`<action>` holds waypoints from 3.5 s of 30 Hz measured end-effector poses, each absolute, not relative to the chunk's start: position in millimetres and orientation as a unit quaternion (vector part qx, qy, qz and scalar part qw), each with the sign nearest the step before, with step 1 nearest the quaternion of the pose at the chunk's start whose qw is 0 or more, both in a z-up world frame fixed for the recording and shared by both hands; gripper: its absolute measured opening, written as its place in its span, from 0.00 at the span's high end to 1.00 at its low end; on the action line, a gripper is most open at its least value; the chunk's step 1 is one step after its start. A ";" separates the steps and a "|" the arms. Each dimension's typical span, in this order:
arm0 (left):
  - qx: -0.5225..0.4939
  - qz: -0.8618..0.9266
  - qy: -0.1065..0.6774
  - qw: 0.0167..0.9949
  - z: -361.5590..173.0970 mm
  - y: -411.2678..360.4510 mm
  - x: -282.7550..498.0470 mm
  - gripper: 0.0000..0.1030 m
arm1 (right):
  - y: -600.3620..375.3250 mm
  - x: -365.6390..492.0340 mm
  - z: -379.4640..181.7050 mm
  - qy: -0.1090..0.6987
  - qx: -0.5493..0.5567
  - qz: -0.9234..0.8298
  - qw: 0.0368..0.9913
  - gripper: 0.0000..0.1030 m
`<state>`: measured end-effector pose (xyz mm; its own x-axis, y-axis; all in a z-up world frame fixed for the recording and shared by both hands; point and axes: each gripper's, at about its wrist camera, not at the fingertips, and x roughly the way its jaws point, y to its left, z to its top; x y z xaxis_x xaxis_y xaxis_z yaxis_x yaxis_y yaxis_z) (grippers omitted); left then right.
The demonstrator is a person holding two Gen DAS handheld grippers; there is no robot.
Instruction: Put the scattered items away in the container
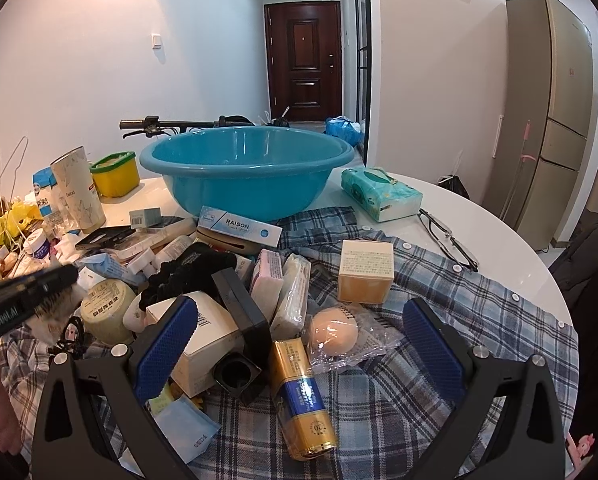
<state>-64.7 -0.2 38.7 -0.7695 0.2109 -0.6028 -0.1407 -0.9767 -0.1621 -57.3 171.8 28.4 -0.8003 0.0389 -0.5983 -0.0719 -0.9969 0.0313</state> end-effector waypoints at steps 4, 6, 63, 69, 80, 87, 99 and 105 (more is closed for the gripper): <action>-0.303 0.948 -0.050 0.087 49.9 -0.6 -65.7 0.77 | 174.6 -55.6 29.8 0.028 -0.313 0.949 0.029 0.01; -0.293 0.952 -0.044 0.081 54.4 -0.2 -65.6 0.77 | 175.6 -55.5 30.3 0.029 -0.312 0.949 0.029 0.01; -0.345 0.934 -0.034 0.092 21.3 8.6 -77.2 0.77 | 154.6 -88.6 -11.3 0.060 -0.375 0.922 -0.077 0.81; -0.345 0.933 -0.031 0.096 20.8 10.3 -74.2 0.77 | 151.1 -83.3 -6.2 0.051 -0.376 0.922 -0.079 0.82; -0.360 0.927 -0.030 0.098 12.3 11.4 -76.5 0.77 | 150.7 -92.6 -14.1 0.052 -0.382 0.920 -0.075 0.82; -0.370 0.924 -0.031 0.095 6.0 9.9 -79.4 0.77 | 151.6 -108.0 -21.2 0.074 -0.380 0.919 -0.079 0.80; -0.371 0.924 -0.029 0.091 2.7 8.6 -81.7 0.77 | 152.5 -125.8 -33.0 0.104 -0.373 0.919 -0.072 0.80; -0.370 0.924 -0.023 0.089 1.8 8.1 -81.1 0.77 | 150.8 -119.4 -29.5 0.089 -0.365 0.925 -0.059 0.82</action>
<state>-81.1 8.1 1.8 -0.7099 0.1815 -0.6806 -0.1477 -0.9831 -0.1081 -119.4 150.8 -29.5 -0.7268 -0.1743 -0.6643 0.0452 -0.9773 0.2070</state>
